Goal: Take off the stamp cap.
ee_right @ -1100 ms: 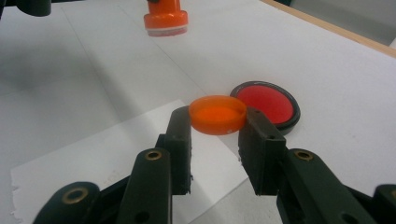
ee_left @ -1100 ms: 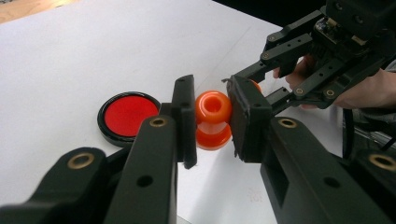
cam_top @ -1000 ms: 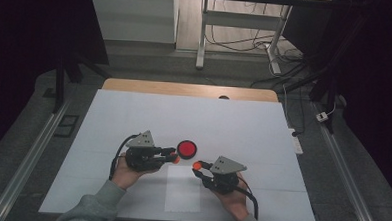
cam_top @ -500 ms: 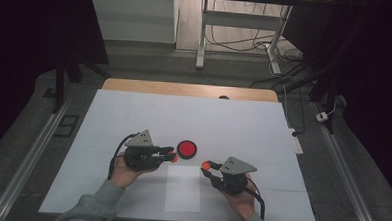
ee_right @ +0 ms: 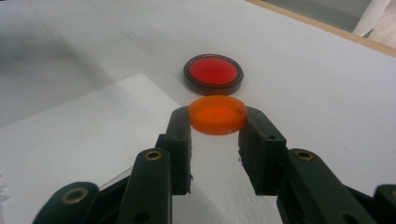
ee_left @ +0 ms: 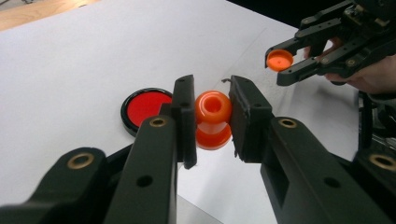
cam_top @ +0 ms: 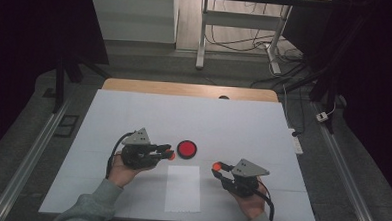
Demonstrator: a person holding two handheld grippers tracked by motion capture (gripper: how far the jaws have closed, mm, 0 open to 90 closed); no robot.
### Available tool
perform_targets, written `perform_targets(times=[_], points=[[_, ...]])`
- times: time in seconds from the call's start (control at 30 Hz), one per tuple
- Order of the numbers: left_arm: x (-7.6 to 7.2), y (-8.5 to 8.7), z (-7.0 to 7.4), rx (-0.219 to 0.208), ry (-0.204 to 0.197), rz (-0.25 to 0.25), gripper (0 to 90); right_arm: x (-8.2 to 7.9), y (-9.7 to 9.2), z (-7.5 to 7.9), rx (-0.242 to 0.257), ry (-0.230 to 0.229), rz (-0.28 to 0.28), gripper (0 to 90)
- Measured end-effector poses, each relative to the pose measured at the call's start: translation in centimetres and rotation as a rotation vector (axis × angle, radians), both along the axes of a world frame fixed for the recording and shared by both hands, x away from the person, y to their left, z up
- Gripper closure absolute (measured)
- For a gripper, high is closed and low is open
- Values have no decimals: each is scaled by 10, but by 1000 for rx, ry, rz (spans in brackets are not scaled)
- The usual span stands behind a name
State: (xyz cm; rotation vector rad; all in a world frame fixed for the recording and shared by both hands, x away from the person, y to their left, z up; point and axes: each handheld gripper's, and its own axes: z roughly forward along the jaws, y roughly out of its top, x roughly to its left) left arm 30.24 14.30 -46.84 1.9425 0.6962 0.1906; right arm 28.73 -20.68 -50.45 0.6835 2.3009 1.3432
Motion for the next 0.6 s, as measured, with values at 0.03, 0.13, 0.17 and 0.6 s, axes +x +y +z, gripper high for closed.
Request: perform_targets(times=[0.03, 0.13, 0.17, 0.6], points=[[0, 0, 0, 2, -2, 1, 724, 0, -2, 0, 2, -1, -4, 645], [0, 0, 2, 5, -7, 4, 724, -1, -7, 1, 9, -2, -8, 645], [0, 0, 2, 5, -8, 4, 724, 0, -8, 0, 12, -2, -10, 645], [8, -7, 3, 29, -14, 2, 724, 2, -8, 0, 4, 1, -7, 645]])
